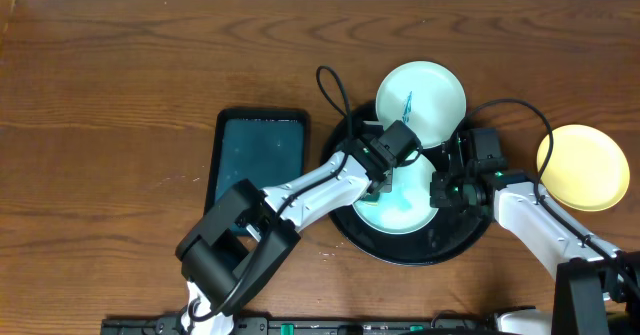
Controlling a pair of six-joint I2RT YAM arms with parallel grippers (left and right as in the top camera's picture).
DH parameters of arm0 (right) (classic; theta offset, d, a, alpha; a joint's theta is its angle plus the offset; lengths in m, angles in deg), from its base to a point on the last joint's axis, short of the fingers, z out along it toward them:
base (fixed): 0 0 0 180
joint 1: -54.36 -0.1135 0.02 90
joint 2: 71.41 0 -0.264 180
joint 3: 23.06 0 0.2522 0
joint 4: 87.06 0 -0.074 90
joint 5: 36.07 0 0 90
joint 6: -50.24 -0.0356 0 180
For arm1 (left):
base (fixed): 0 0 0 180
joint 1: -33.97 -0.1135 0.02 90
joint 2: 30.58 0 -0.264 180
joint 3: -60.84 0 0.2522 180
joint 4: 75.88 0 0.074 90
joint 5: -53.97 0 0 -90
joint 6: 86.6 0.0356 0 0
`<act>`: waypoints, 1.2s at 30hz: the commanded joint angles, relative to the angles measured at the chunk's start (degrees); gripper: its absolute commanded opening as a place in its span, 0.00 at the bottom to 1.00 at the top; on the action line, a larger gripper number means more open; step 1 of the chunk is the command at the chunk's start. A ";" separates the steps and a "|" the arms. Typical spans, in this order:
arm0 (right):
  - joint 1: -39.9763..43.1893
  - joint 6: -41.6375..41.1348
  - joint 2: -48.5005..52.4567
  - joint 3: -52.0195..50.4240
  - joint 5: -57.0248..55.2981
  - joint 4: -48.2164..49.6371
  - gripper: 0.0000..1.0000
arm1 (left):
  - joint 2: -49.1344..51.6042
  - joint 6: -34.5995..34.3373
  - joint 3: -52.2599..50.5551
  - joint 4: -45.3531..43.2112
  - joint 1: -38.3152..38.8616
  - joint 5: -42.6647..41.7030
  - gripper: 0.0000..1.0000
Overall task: Clean dirty plates on tray and stack at the side
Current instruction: 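Scrub the pale blue plate with the sponge in the left gripper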
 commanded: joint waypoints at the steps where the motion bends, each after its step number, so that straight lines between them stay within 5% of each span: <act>1: -0.35 -0.02 0.76 0.63 -2.27 -0.22 0.01 | 3.06 -1.18 -2.05 -5.66 -1.81 -14.95 0.08; 5: -0.35 -0.02 0.76 0.63 -2.29 -0.13 0.01 | 3.06 -2.51 -2.05 -12.61 -1.44 -26.80 0.08; 15: -0.35 -0.02 0.74 0.66 -2.29 -0.07 0.01 | 4.31 -6.36 -2.64 -13.40 0.44 -28.17 0.08; 22: -0.35 -0.04 0.74 0.66 -2.29 -0.07 0.01 | 5.49 -1.97 -2.64 -11.26 -0.24 -30.82 0.08; 27: -0.35 -0.02 0.74 0.66 -2.29 -0.22 0.01 | 5.49 -1.84 -2.62 -3.54 -5.16 -12.48 0.08; 36: -0.35 -0.02 0.74 0.66 -2.29 -0.31 0.01 | 5.49 9.81 -2.62 -1.31 -7.02 16.55 0.07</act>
